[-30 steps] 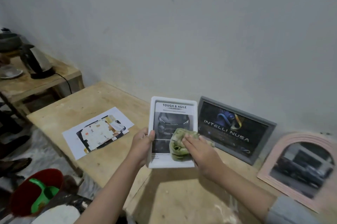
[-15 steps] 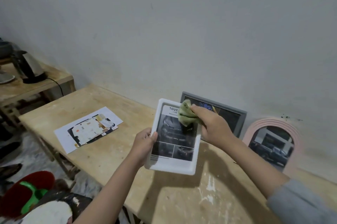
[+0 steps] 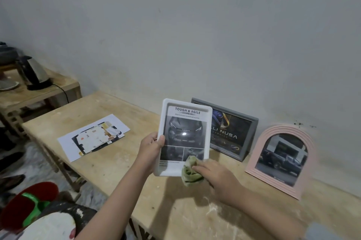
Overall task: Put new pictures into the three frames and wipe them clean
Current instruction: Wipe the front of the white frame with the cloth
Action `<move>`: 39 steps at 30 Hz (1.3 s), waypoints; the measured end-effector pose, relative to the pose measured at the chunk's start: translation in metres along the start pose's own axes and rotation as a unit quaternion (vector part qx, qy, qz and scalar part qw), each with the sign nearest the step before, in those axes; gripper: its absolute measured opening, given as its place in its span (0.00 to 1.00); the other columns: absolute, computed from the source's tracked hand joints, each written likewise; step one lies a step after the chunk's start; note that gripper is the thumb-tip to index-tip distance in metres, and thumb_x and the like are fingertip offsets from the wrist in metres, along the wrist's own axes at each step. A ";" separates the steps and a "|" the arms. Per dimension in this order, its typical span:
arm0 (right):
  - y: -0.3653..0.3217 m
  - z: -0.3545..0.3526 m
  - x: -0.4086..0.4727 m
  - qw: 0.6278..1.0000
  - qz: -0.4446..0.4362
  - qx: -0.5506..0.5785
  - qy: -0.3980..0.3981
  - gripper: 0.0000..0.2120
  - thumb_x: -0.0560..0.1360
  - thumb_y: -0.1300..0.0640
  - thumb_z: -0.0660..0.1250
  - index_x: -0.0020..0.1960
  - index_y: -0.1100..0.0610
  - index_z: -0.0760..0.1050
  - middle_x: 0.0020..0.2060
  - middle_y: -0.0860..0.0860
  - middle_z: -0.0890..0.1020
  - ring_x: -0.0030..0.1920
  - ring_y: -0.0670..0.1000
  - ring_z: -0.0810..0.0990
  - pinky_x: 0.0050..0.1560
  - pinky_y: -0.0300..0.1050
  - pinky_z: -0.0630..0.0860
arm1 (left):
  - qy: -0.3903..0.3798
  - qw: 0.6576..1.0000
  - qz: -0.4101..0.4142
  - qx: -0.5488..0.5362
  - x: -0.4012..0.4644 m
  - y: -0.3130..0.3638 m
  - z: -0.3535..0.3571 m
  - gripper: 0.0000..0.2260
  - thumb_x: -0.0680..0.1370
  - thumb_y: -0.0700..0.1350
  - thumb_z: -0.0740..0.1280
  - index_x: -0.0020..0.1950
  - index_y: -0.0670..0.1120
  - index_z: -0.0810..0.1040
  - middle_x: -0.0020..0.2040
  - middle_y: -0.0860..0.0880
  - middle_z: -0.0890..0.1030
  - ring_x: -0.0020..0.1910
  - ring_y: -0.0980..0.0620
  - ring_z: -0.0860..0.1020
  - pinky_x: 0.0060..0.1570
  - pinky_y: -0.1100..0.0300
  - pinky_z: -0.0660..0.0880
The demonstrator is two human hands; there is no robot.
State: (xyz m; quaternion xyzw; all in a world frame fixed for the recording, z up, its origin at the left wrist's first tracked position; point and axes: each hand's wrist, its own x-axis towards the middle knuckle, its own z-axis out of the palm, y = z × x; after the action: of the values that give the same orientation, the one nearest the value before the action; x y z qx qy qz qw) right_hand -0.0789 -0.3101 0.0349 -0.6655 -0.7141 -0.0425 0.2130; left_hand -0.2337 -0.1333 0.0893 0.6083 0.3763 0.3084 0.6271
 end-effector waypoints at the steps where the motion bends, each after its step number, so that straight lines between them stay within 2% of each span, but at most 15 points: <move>1: -0.005 -0.006 0.001 0.995 0.049 0.077 -0.031 0.23 0.67 0.66 0.58 0.60 0.55 0.76 0.51 0.51 0.81 0.49 0.48 0.79 0.51 0.44 0.76 | 0.013 1.000 0.000 0.007 -0.001 0.000 0.002 0.09 0.80 0.38 0.59 0.50 0.38 0.79 0.46 0.38 0.83 0.43 0.43 0.80 0.45 0.51 0.78; 3: -0.008 -0.024 0.004 0.965 0.126 0.215 -0.087 0.21 0.70 0.68 0.58 0.58 0.55 0.78 0.49 0.48 0.82 0.47 0.42 0.78 0.52 0.38 0.74 | 0.028 1.000 0.001 0.014 -0.002 -0.004 0.006 0.09 0.80 0.38 0.60 0.48 0.38 0.79 0.44 0.40 0.82 0.42 0.45 0.79 0.44 0.54 0.76; 5: -0.009 -0.046 0.012 0.945 0.157 0.275 -0.080 0.20 0.72 0.68 0.58 0.56 0.51 0.79 0.48 0.42 0.82 0.49 0.36 0.78 0.53 0.31 0.71 | 0.026 1.000 0.004 0.016 -0.005 -0.006 0.010 0.09 0.80 0.37 0.59 0.48 0.38 0.80 0.44 0.39 0.82 0.42 0.44 0.79 0.46 0.52 0.76; 8: -0.009 -0.076 0.034 0.958 0.144 0.239 0.066 0.23 0.71 0.68 0.58 0.62 0.54 0.77 0.50 0.44 0.81 0.50 0.41 0.79 0.52 0.24 0.69 | -0.009 0.999 -0.003 0.036 -0.010 -0.004 0.018 0.10 0.80 0.38 0.59 0.45 0.41 0.79 0.42 0.39 0.82 0.41 0.42 0.80 0.43 0.53 0.77; 11: 0.007 -0.082 0.055 0.981 0.056 0.048 0.178 0.27 0.67 0.68 0.58 0.66 0.60 0.73 0.61 0.54 0.79 0.61 0.53 0.76 0.66 0.38 0.67 | -0.052 0.996 -0.001 0.068 -0.021 0.000 0.027 0.11 0.81 0.40 0.60 0.42 0.43 0.78 0.39 0.43 0.80 0.38 0.47 0.77 0.36 0.60 0.73; 13: 0.020 -0.077 0.062 0.985 0.023 -0.102 0.138 0.30 0.67 0.66 0.63 0.69 0.58 0.70 0.68 0.56 0.72 0.69 0.59 0.68 0.68 0.57 0.62 | -0.086 0.995 -0.004 0.050 -0.025 0.002 0.030 0.10 0.81 0.41 0.60 0.45 0.42 0.79 0.42 0.39 0.81 0.41 0.44 0.78 0.42 0.55 0.74; 15: 0.021 -0.065 0.060 0.982 0.010 -0.164 0.098 0.31 0.68 0.61 0.62 0.71 0.56 0.65 0.72 0.57 0.66 0.72 0.61 0.62 0.68 0.63 0.59 | -0.110 0.994 -0.012 0.002 -0.029 0.005 0.028 0.10 0.82 0.40 0.59 0.48 0.40 0.79 0.45 0.37 0.82 0.43 0.42 0.80 0.46 0.50 0.77; 18: 0.010 -0.040 0.041 0.987 -0.018 -0.132 0.085 0.31 0.68 0.59 0.62 0.71 0.56 0.64 0.72 0.57 0.66 0.73 0.60 0.62 0.68 0.63 0.62 | -0.121 0.992 -0.011 -0.030 -0.027 0.004 0.020 0.10 0.82 0.39 0.59 0.54 0.36 0.78 0.50 0.32 0.81 0.46 0.39 0.80 0.49 0.45 0.78; 22: -0.005 -0.002 0.009 0.991 -0.074 -0.092 0.063 0.33 0.66 0.66 0.69 0.70 0.55 0.66 0.71 0.55 0.67 0.72 0.58 0.64 0.68 0.61 0.66 | -0.112 0.991 -0.030 -0.065 -0.025 -0.002 0.017 0.10 0.81 0.38 0.59 0.55 0.34 0.76 0.47 0.36 0.82 0.42 0.42 0.81 0.40 0.54 0.80; 25: -0.014 0.010 -0.009 0.993 -0.081 -0.044 0.069 0.33 0.66 0.69 0.69 0.69 0.53 0.68 0.70 0.53 0.69 0.71 0.56 0.67 0.66 0.56 0.70 | -0.100 0.992 -0.034 -0.070 -0.023 -0.001 0.019 0.10 0.81 0.37 0.59 0.54 0.36 0.78 0.46 0.36 0.83 0.42 0.41 0.81 0.40 0.54 0.80; 28: -0.022 0.007 -0.017 0.996 -0.027 0.061 0.060 0.36 0.63 0.73 0.64 0.68 0.51 0.70 0.69 0.49 0.71 0.70 0.50 0.68 0.66 0.50 0.71 | -0.075 0.994 -0.046 -0.068 -0.020 0.003 0.024 0.10 0.81 0.37 0.58 0.50 0.37 0.78 0.44 0.38 0.83 0.38 0.43 0.82 0.35 0.56 0.79; 30: -0.029 -0.006 -0.013 0.986 0.040 0.162 0.019 0.30 0.66 0.73 0.61 0.64 0.51 0.75 0.62 0.46 0.78 0.64 0.42 0.74 0.64 0.41 0.72 | -0.048 0.996 -0.053 -0.062 -0.017 0.005 0.025 0.10 0.82 0.38 0.58 0.46 0.38 0.78 0.40 0.40 0.82 0.33 0.45 0.82 0.31 0.58 0.78; 33: -0.025 -0.041 -0.001 0.948 0.131 0.285 -0.056 0.21 0.72 0.69 0.60 0.59 0.52 0.79 0.51 0.39 0.81 0.53 0.33 0.77 0.56 0.29 0.70 | -0.043 0.997 -0.051 -0.050 -0.013 0.005 0.025 0.11 0.82 0.39 0.58 0.47 0.38 0.78 0.42 0.38 0.82 0.36 0.43 0.81 0.33 0.57 0.79; 36: -0.012 -0.072 0.020 0.956 0.147 0.252 0.015 0.22 0.72 0.68 0.61 0.60 0.50 0.78 0.51 0.37 0.80 0.52 0.36 0.78 0.54 0.28 0.71 | -0.055 0.997 -0.053 -0.028 -0.011 0.007 0.030 0.11 0.82 0.39 0.58 0.46 0.37 0.76 0.43 0.36 0.81 0.37 0.43 0.80 0.30 0.60 0.77; 39: 0.010 -0.083 0.038 0.982 0.088 0.103 0.134 0.28 0.68 0.69 0.60 0.67 0.54 0.73 0.61 0.49 0.79 0.59 0.47 0.77 0.59 0.39 0.74 | -0.086 0.995 -0.045 -0.023 -0.012 0.008 0.036 0.11 0.82 0.39 0.58 0.51 0.34 0.77 0.48 0.33 0.82 0.43 0.38 0.81 0.41 0.51 0.81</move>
State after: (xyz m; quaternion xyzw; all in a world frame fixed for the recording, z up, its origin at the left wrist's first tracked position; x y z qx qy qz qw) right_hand -0.0494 -0.3016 0.1215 -0.6885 -0.6181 -0.0386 0.3774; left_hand -0.2091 -0.1616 0.0978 0.6004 0.3409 0.2344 0.6843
